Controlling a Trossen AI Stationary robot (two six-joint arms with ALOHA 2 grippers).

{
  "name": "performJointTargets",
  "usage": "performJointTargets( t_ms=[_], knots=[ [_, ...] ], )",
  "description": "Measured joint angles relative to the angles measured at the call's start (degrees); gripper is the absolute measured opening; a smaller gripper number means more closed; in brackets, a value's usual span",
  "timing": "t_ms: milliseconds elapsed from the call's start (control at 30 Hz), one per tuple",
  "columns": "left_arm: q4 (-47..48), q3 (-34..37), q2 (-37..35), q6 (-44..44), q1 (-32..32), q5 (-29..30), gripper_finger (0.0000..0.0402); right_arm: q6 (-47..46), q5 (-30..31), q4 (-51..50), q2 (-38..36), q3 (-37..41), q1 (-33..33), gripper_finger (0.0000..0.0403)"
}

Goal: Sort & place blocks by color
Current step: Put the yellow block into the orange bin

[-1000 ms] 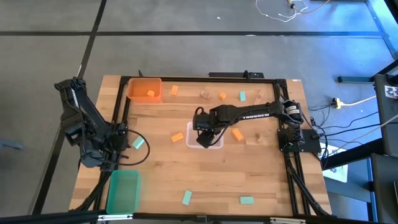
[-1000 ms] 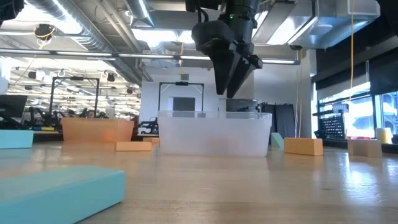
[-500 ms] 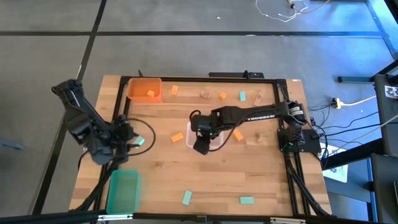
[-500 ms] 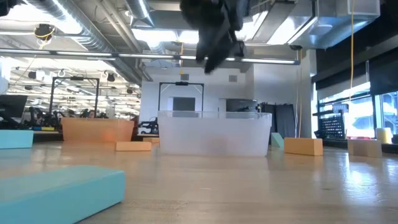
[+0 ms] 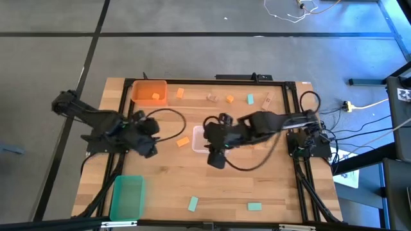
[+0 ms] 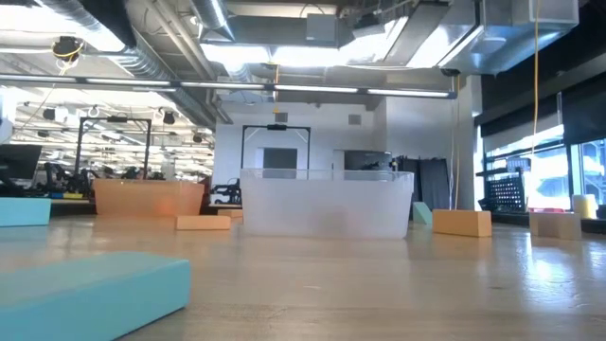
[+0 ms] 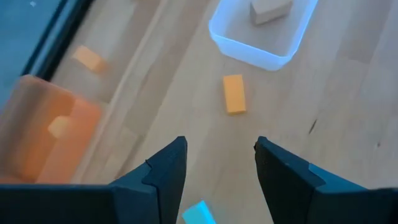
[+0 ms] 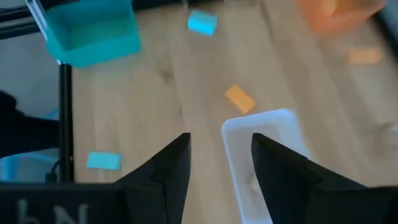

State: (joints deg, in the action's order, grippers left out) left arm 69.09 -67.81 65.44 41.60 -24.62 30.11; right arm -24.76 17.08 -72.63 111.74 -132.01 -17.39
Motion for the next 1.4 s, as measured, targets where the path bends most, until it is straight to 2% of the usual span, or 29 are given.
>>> performJointTargets(
  t_ms=[67,167,233,400,667,900,1000,1100,1400],
  knots=[
    [-4.29,0.96,1.45,-4.33,3.47,-4.07,0.0179,-0.26,3.60,-1.68,-0.11,-3.18,-1.84,0.0168],
    [-10.88,3.66,3.20,-10.21,8.42,-11.23,0.0179,-0.16,7.10,-1.37,-2.92,-1.52,-4.41,0.0168],
    [-14.58,6.13,4.32,-13.28,11.37,-13.79,0.0179,-1.95,9.09,-2.49,-4.19,-1.44,-5.76,0.0168],
    [-25.04,15.11,5.10,-21.75,16.73,-14.85,0.0179,-3.48,14.12,-3.93,-5.96,-1.44,-9.12,0.0168],
    [-50.15,31.94,5.13,-30.42,22.37,-17.26,0.0179,-2.83,14.40,-4.43,-6.57,-1.39,-11.80,0.0168],
    [-61.65,39.61,5.13,-27.68,23.23,-17.94,0.0179,-3.01,15.41,-6.55,-6.57,-1.39,-11.82,0.0168],
    [-65.23,41.28,5.13,-22.97,23.23,-17.96,0.0179,-1.77,15.58,-7.18,-6.55,-1.37,-11.82,0.0168],
    [-66.67,42.21,5.99,-19.70,23.19,-17.89,0.0179,-0.38,15.58,-7.16,-6.55,-1.37,-11.82,0.0168],
    [-73.87,42.36,13.33,-20.98,23.06,-18.66,0.0179,2.47,15.56,-7.16,-6.55,-1.37,-11.80,0.0168]
  ],
)
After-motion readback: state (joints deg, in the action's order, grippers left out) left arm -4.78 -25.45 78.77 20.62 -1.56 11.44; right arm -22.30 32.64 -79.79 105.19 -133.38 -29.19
